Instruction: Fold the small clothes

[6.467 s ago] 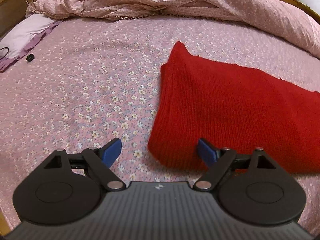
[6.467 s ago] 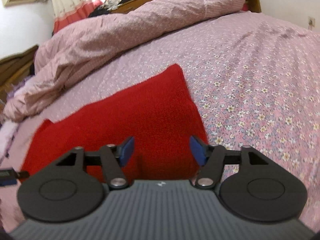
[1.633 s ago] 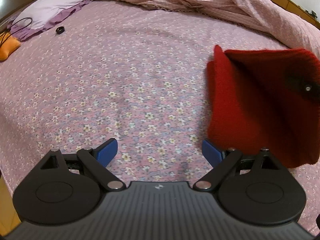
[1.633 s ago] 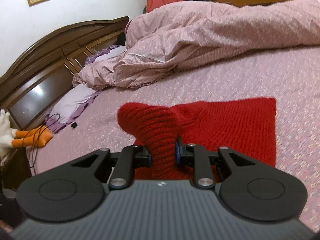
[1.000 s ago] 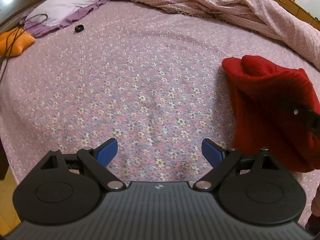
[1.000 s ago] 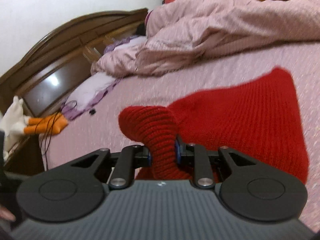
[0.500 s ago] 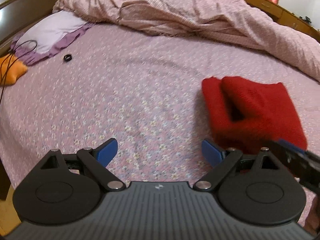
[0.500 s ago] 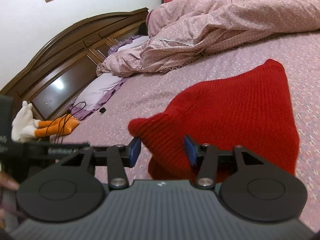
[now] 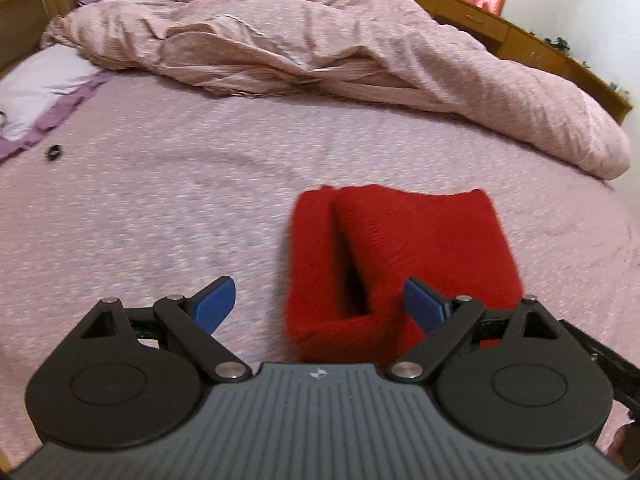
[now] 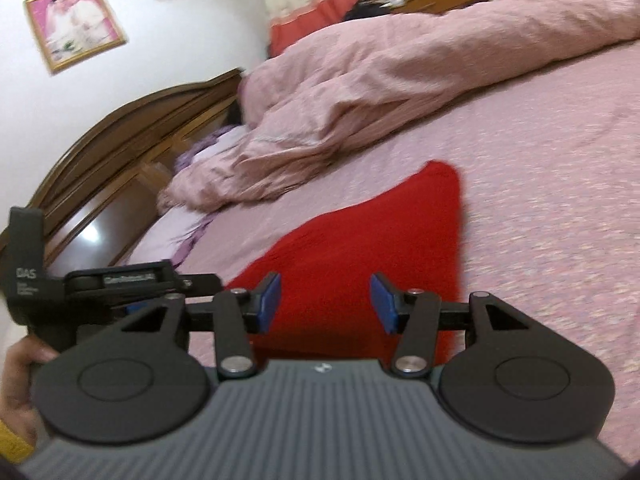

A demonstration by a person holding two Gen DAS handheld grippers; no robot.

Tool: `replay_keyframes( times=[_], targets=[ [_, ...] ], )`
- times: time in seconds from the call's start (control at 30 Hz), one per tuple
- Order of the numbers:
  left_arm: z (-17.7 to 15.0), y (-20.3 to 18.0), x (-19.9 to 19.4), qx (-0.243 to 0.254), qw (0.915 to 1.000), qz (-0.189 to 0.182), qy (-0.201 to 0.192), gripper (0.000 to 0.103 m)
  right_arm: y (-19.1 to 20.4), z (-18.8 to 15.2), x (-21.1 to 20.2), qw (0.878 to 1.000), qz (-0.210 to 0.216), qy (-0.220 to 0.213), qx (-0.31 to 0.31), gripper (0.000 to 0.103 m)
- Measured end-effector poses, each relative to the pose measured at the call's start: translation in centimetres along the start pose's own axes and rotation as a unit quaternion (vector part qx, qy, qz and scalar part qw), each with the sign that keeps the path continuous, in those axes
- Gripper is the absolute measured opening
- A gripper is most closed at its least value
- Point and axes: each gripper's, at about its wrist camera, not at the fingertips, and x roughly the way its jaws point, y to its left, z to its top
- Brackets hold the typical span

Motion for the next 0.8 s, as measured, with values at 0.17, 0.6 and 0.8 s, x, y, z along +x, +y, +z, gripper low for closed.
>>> replay_keyframes(
  times=[0.17,0.6,0.8],
  targets=[
    [0.1,-1.7,2.3,0.010,0.9998,-0.010,-0.010,0.089,-3.1,0.5,1.1,0.998,-0.041,-0.008,0.037,0.054],
    [-1.1,0.2,3.9,-0.023,0.9962,-0.082,-0.021,0.023,-7.2,0.5,5.8,0.993,-0.014,0.017,0.119,0.053],
    [-1.7,2.0,2.0,-0.029,0.9967,-0.063,-0.043,0.022,-4.8,0.9,6.1,0.997,0.010,0.013,0.077,0.047]
  ],
)
